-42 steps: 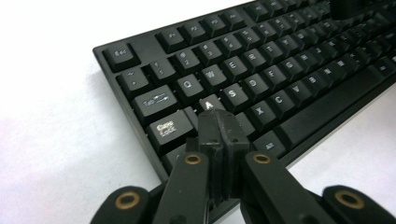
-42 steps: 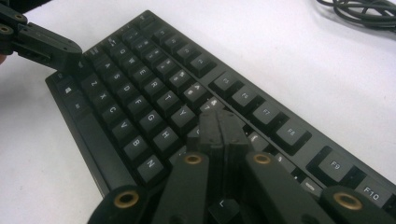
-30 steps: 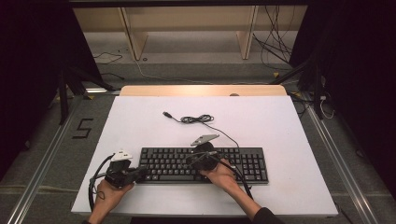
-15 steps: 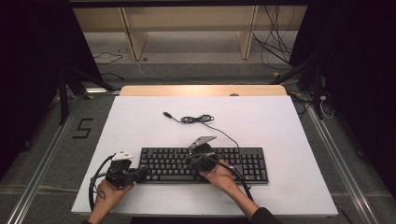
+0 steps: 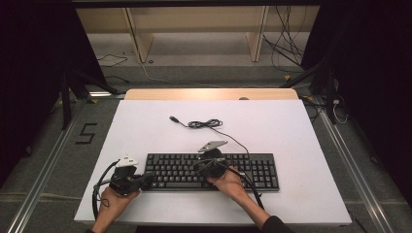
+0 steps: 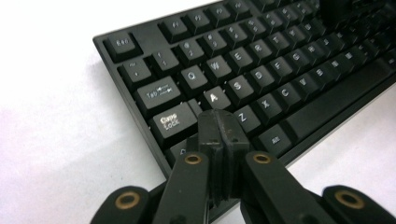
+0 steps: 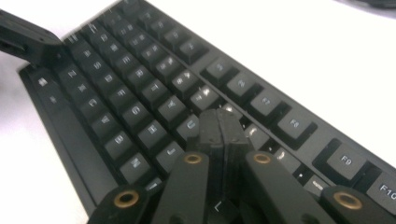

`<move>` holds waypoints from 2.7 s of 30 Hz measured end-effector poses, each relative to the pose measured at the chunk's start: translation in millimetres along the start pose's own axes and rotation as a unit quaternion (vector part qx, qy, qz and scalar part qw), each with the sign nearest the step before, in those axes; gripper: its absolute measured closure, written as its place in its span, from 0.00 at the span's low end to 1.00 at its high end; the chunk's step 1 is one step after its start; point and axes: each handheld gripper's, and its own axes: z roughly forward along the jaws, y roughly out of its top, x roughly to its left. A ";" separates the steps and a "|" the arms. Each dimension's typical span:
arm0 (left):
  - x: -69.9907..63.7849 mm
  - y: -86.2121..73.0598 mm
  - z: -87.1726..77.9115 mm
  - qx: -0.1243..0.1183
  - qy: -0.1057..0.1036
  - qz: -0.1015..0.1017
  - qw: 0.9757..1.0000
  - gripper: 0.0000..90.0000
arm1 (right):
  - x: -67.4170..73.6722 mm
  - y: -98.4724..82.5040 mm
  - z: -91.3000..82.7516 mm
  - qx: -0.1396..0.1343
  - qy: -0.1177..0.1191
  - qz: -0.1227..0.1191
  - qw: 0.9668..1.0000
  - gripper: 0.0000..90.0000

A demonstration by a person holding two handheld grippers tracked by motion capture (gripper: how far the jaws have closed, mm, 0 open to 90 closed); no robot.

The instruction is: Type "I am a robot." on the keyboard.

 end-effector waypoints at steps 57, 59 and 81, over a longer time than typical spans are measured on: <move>-4.1 6.1 -19.4 -0.155 -0.066 -0.012 0.986 0.31 | 25.6 -19.4 -43.2 -0.058 0.091 -0.022 0.994 0.66; -4.2 6.0 -19.6 -0.157 -0.067 -0.013 0.985 0.31 | 27.2 -20.3 -42.2 -0.054 0.093 -0.025 0.994 0.72; -5.9 6.0 -20.3 -0.163 -0.068 -0.008 0.984 0.31 | 32.2 -25.9 -26.2 -0.011 0.075 -0.040 0.996 1.00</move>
